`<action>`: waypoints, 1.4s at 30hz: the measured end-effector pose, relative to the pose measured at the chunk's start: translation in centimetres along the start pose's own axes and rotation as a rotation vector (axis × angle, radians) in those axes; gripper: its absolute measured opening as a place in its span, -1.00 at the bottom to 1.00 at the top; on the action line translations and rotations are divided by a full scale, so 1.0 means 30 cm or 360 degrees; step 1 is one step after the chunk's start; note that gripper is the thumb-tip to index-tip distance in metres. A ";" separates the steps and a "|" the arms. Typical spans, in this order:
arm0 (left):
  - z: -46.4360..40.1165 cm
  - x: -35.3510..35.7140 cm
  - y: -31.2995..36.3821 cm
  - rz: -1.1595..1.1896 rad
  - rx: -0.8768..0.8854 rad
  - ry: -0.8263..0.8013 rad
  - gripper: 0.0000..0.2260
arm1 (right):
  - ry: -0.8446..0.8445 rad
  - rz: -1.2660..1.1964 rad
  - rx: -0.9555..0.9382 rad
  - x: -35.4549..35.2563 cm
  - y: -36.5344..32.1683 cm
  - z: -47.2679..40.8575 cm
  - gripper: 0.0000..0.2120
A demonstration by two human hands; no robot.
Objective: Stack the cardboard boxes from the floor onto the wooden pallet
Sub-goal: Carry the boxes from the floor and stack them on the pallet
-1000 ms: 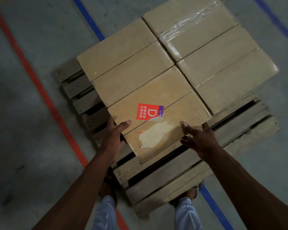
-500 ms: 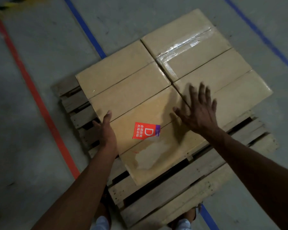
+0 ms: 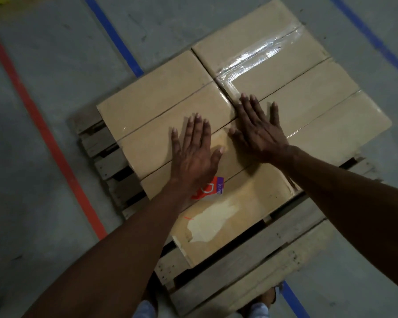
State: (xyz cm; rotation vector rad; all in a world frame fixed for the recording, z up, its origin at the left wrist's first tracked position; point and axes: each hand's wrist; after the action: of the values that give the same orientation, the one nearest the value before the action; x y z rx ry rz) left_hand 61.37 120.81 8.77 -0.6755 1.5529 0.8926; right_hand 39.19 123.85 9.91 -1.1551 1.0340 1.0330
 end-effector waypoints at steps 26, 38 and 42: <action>0.001 0.041 0.024 -0.0215 0.0056 0.0173 -0.37 | 0.0099 0.0136 0.0029 0.037 -0.023 0.003 -0.27; 0.000 0.062 0.021 -0.0236 0.0070 0.0193 -0.37 | 0.0100 0.0144 0.0031 0.048 -0.024 0.005 -0.32; -0.013 0.038 0.034 -0.0199 0.0025 0.0154 -0.38 | 0.0045 0.0110 0.0089 0.006 -0.026 -0.004 -0.32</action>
State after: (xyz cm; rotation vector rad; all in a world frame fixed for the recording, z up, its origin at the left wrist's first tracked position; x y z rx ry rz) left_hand 60.14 121.11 7.83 -0.8057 1.5830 0.7631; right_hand 39.97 123.65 9.88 -1.0977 1.1250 1.0380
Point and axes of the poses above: each hand's wrist, its own z-axis away from the middle knuckle, its own x-axis out of the palm, y = z × x, and after that the axes turned 9 degrees about y, right-handed
